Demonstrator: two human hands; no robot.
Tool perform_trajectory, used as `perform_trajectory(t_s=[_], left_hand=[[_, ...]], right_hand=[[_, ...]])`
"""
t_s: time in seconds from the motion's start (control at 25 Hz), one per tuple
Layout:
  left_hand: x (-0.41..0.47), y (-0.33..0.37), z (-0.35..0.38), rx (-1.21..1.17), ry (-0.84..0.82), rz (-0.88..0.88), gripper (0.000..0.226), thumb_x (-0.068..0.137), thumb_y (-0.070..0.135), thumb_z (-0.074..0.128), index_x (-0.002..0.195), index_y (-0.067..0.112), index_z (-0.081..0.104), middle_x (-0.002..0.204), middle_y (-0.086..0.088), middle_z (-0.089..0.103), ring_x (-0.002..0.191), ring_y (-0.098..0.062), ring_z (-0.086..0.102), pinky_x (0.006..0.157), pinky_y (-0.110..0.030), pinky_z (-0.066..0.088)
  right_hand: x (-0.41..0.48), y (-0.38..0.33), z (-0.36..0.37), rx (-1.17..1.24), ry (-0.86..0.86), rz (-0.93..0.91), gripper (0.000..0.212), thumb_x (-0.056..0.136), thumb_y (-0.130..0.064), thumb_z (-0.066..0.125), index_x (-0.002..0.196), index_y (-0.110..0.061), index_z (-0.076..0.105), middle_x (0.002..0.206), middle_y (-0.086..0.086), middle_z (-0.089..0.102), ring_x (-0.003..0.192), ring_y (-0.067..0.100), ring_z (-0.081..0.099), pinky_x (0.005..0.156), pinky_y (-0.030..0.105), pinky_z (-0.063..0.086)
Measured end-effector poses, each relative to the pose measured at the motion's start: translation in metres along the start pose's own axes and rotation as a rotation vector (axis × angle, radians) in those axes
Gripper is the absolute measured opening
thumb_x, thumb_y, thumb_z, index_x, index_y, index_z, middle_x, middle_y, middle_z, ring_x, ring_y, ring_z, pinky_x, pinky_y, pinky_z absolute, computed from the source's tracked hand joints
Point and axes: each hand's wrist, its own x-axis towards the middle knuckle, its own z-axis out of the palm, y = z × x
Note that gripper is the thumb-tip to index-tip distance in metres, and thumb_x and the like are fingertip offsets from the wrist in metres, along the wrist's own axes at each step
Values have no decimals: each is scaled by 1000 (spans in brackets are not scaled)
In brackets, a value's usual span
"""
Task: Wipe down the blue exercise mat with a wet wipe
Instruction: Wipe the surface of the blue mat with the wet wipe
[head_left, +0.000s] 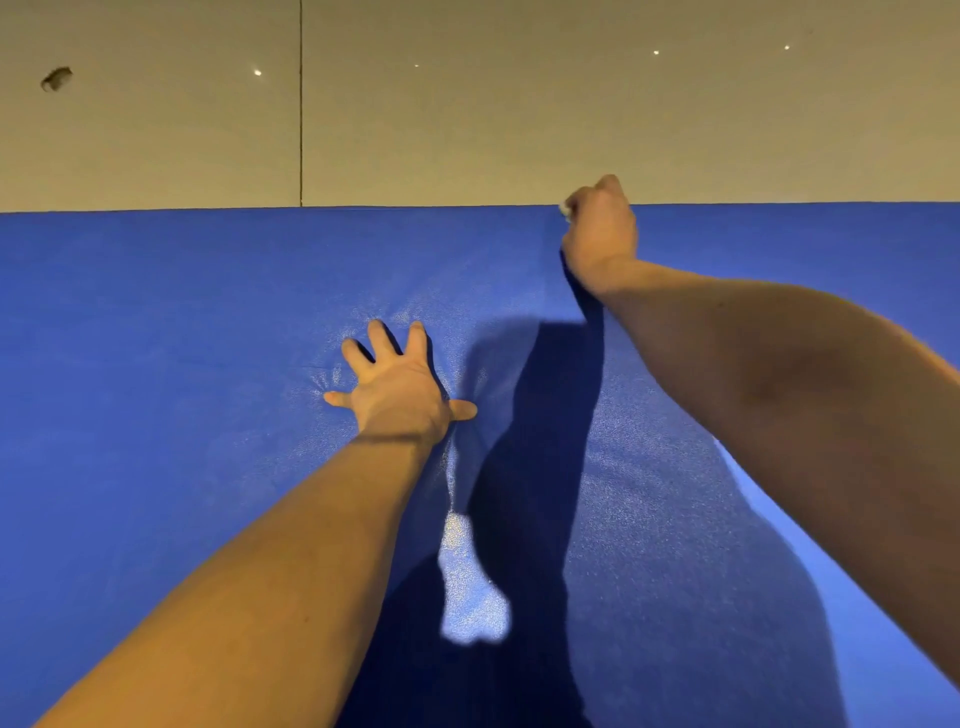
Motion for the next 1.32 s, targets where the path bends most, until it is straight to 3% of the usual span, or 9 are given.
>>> perform_trajectory(t_s=[0.16, 0.36, 0.48, 0.64, 0.76, 0.88, 1.08, 1.16, 1.32], left_hand=[[-1, -1, 0, 2, 2, 3, 118, 61, 72, 82, 153, 37, 16, 160, -6, -3, 148, -41, 0, 103, -78, 29], [0, 0, -5, -7, -39, -4, 120, 61, 70, 83, 153, 37, 14, 160, -5, -6, 148, -42, -4, 103, -79, 28], [-1, -1, -6, 1, -51, 0, 122, 61, 71, 83, 154, 39, 12, 160, -4, -6, 149, -41, -5, 103, -78, 29], [-3, -2, -9, -3, -55, 6, 122, 62, 72, 82, 155, 40, 9, 160, -4, -3, 149, -41, -5, 104, -77, 28], [-8, -4, -8, 12, -65, 24, 124, 66, 76, 76, 158, 41, -1, 162, -2, -6, 150, -40, -7, 107, -77, 26], [-11, -14, -10, 31, -73, 65, 108, 80, 75, 64, 159, 39, -2, 164, 1, -6, 151, -37, -6, 107, -71, 31], [-8, -47, -28, 48, 76, 83, 60, 97, 40, 62, 147, 17, 36, 152, -6, 25, 138, -30, 26, 73, -39, 42], [-4, -63, -37, 78, 64, 18, 71, 89, 43, 73, 145, 16, 37, 149, -7, 27, 138, -32, 25, 72, -39, 45], [10, -83, -39, 42, -71, -99, 116, 68, 61, 85, 156, 32, 14, 158, -6, 11, 147, -40, 7, 101, -66, 42]], right_hand=[[-1, -13, 7, 115, 14, 132, 26, 89, 6, 50, 107, -10, 62, 125, 14, 54, 104, 31, 60, 81, 33, 47], [-38, -88, 35, 231, -110, -141, 27, 92, 1, 48, 94, -15, 69, 110, 6, 55, 87, 20, 56, 74, 28, 47], [-51, -91, 25, 451, -185, -156, 22, 97, -7, 54, 99, -13, 74, 111, 2, 64, 97, 16, 63, 83, 28, 52], [-55, -56, -4, 655, -142, -18, 19, 98, -10, 52, 95, -9, 71, 85, -1, 68, 68, 6, 62, 66, 25, 54], [-64, -31, -9, 492, -138, -4, 15, 98, -11, 51, 96, -9, 66, 89, 1, 63, 62, 0, 59, 60, 19, 52], [-78, -19, -6, 243, -31, -15, 7, 95, -12, 52, 97, -13, 58, 106, 5, 53, 77, 25, 55, 70, 40, 50], [-83, -33, 4, 191, -110, -121, 19, 98, -16, 49, 90, -7, 65, 114, 9, 50, 95, 26, 57, 81, 36, 51], [-81, -31, 10, 97, -141, -154, 17, 97, -10, 50, 93, -6, 67, 115, 13, 48, 103, 31, 53, 87, 37, 51], [-70, -26, 11, 101, -159, -114, 28, 98, -4, 49, 117, -6, 70, 122, 15, 52, 103, 29, 58, 82, 27, 44]])
